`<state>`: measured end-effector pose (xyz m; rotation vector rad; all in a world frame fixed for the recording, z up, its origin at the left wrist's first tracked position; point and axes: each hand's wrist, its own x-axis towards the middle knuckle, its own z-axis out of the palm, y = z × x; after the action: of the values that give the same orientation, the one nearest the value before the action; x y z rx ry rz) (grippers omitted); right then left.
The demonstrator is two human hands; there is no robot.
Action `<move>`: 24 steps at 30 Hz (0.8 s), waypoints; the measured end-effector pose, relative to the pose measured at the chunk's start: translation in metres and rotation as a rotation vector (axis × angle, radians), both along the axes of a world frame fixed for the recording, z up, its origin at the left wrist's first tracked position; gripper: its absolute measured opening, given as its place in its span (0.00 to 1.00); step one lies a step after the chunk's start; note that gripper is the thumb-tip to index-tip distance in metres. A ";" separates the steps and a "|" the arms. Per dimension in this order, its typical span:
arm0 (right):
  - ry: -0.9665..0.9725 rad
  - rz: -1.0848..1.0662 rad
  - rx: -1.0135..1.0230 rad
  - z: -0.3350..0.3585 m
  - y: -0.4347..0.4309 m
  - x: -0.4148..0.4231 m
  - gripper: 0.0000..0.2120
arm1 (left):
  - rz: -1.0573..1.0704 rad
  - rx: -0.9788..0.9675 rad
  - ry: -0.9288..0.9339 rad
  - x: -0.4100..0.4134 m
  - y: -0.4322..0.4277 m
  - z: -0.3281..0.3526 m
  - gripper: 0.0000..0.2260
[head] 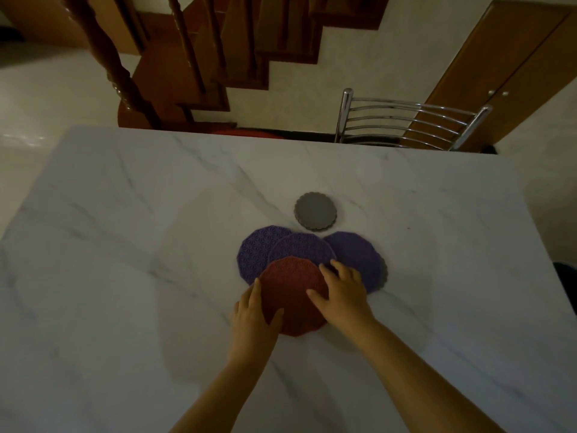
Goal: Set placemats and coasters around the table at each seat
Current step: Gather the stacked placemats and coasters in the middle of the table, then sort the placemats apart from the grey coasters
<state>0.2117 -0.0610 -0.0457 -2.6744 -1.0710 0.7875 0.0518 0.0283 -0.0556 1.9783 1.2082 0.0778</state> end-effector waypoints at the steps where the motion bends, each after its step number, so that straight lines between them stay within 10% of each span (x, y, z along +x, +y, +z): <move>1: -0.009 -0.021 0.041 0.000 0.000 -0.003 0.32 | -0.008 0.002 -0.002 0.000 -0.002 0.000 0.35; 5: 0.015 -0.193 0.262 0.000 -0.006 -0.011 0.20 | -0.012 -0.022 -0.004 -0.004 -0.007 -0.002 0.35; 9: 0.467 -0.463 0.479 0.009 -0.016 -0.012 0.09 | 0.078 -0.117 -0.121 -0.005 -0.005 -0.002 0.33; 17: 0.834 -0.573 0.665 0.033 -0.033 -0.009 0.06 | 0.371 -0.907 -0.589 -0.033 0.014 0.022 0.12; 24: 0.883 -0.612 0.630 0.042 -0.031 -0.012 0.07 | 0.308 -1.118 -0.683 -0.046 0.018 0.034 0.16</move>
<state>0.1997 -0.0921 -0.0040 -1.6476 -0.1899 1.0775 0.0059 0.0466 -0.0217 0.6850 0.7847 0.1705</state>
